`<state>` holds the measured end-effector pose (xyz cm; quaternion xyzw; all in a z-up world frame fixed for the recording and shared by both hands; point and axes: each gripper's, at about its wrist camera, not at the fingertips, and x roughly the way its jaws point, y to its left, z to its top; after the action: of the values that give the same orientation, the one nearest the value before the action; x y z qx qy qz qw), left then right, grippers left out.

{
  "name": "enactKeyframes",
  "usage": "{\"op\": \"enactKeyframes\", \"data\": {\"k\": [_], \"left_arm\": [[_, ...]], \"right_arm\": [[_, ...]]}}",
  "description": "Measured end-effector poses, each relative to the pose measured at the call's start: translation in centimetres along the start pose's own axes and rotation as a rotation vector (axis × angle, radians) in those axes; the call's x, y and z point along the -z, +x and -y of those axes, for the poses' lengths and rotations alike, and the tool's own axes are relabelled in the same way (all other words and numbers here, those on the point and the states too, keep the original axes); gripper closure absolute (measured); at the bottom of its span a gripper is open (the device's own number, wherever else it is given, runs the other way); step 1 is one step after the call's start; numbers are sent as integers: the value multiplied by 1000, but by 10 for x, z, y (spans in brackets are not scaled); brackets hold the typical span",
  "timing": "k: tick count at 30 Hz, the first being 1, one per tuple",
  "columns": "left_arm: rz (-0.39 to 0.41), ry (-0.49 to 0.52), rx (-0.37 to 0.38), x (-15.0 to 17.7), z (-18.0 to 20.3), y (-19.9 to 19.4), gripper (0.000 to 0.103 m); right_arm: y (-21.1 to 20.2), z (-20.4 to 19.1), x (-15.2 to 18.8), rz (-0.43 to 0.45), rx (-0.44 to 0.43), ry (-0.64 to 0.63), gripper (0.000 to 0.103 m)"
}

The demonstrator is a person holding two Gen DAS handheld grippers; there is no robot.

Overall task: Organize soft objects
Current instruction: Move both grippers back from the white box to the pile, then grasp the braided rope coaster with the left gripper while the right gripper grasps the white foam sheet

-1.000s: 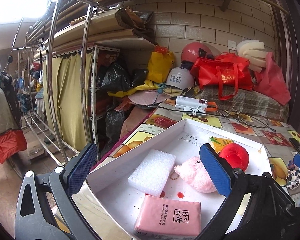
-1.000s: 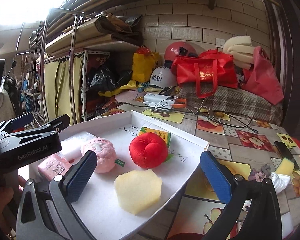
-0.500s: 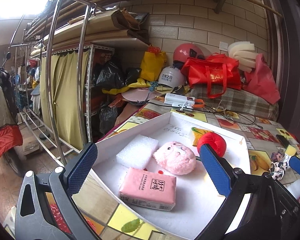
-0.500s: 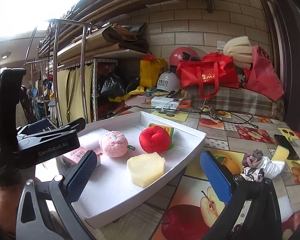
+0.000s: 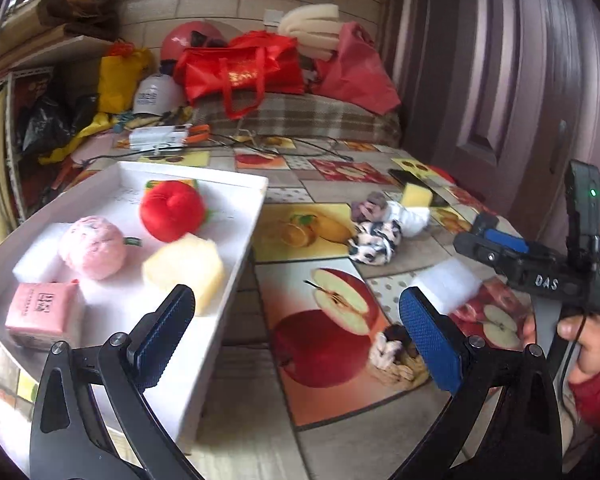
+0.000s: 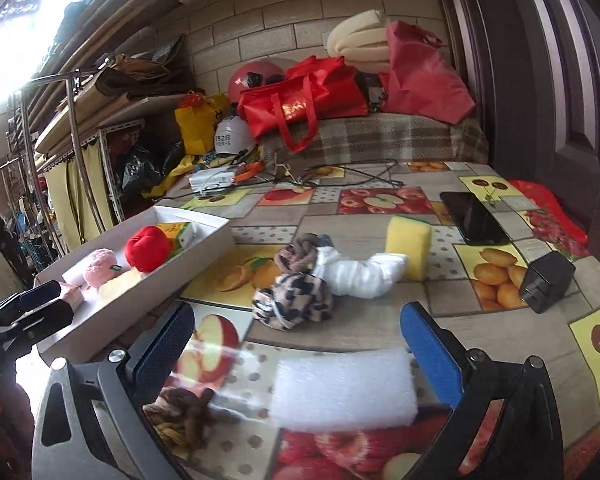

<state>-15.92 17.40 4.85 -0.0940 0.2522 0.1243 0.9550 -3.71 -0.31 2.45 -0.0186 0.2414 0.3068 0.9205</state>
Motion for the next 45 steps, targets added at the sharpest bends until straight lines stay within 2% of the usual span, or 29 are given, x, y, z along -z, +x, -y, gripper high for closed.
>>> {"op": "enactKeyframes", "data": {"k": [3, 6, 13, 17, 19, 20, 21, 23, 27, 31, 37, 41, 45], "left_arm": [[-36, 77, 74, 0, 35, 7, 0], [-132, 142, 64, 2, 56, 26, 0], [-314, 203, 93, 12, 70, 58, 0], [-398, 250, 61, 20, 77, 76, 1], [-380, 245, 71, 20, 76, 74, 12], [-371, 240, 73, 19, 74, 73, 23], [-362, 233, 73, 19, 73, 71, 38], [-347, 217, 95, 16, 69, 69, 59], [-332, 198, 121, 12, 67, 67, 64], [-276, 211, 107, 8, 69, 59, 65], [-98, 194, 70, -1, 65, 36, 65], [28, 178, 40, -2, 60, 13, 65], [86, 156, -8, -4, 53, 4, 65]], "right_arm": [[3, 26, 3, -88, 5, 19, 0], [7, 32, 7, -145, -24, 14, 0], [28, -7, 16, -258, -53, -196, 0], [53, -13, 23, -376, -42, -213, 3], [49, -12, 22, -355, -50, -212, 12], [47, -11, 21, -348, -56, -209, 13], [45, -10, 21, -340, -61, -201, 13], [41, -6, 19, -318, -64, -177, 13], [26, 4, 13, -237, -53, -114, 13], [12, 11, 8, -151, -32, -66, 13], [4, 17, -1, -29, -9, 18, 13], [-8, 16, -3, 55, -5, 22, 13], [-19, 8, -2, 129, 8, -11, 13]]}}
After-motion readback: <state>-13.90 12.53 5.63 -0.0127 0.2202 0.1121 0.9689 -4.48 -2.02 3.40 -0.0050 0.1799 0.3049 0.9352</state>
